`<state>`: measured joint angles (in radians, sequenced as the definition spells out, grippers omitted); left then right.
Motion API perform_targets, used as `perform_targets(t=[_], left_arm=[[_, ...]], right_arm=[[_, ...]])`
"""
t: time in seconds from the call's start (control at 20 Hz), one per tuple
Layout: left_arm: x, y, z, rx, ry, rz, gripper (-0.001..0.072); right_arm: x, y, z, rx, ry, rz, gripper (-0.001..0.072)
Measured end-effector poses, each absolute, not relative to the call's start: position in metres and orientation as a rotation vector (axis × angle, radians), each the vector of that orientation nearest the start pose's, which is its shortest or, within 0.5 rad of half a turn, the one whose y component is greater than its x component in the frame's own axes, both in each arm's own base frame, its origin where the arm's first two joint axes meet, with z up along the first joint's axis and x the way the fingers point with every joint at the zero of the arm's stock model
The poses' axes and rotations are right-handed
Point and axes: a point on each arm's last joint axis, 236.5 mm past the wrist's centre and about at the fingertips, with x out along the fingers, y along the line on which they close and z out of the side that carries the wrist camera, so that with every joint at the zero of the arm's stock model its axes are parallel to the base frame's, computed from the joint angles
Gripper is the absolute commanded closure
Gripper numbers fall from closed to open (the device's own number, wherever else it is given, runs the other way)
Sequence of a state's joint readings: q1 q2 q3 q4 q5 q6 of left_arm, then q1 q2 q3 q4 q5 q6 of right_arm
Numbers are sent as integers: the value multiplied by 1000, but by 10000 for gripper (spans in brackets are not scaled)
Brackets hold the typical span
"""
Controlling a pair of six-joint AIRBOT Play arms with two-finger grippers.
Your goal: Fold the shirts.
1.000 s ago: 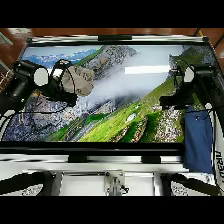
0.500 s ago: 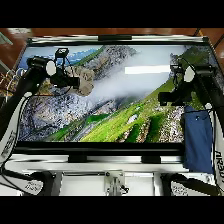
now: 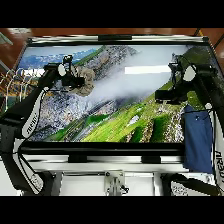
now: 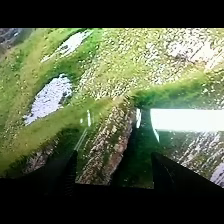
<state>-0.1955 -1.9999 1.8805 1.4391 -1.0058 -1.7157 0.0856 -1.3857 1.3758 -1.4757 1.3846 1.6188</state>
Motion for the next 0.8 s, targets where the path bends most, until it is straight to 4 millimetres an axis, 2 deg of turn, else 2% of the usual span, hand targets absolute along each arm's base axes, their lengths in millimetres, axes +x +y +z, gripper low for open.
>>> perform_targets(t=[0.1,0.2,0.3,0.4,0.5,0.6,0.7,0.8], left_arm=[[573,-143,-49,-151,1141,-161,667],[576,-150,-12,-132,1096,-196,668],[572,-167,44,-92,1016,-261,668],[556,-185,121,-51,888,-329,668],[523,-207,199,-25,765,-403,668],[476,-224,269,-6,653,-478,668],[429,-236,314,5,582,-542,668],[390,-248,334,10,562,-601,668]], right_arm=[[385,56,30,59,1389,107,130],[386,54,32,47,1378,109,130],[387,51,43,23,1347,110,130],[390,41,70,-18,1269,87,130],[392,27,115,-62,1149,47,130],[387,14,173,-88,999,8,130],[374,6,232,-92,841,-18,130],[352,0,279,-83,712,-38,130]])
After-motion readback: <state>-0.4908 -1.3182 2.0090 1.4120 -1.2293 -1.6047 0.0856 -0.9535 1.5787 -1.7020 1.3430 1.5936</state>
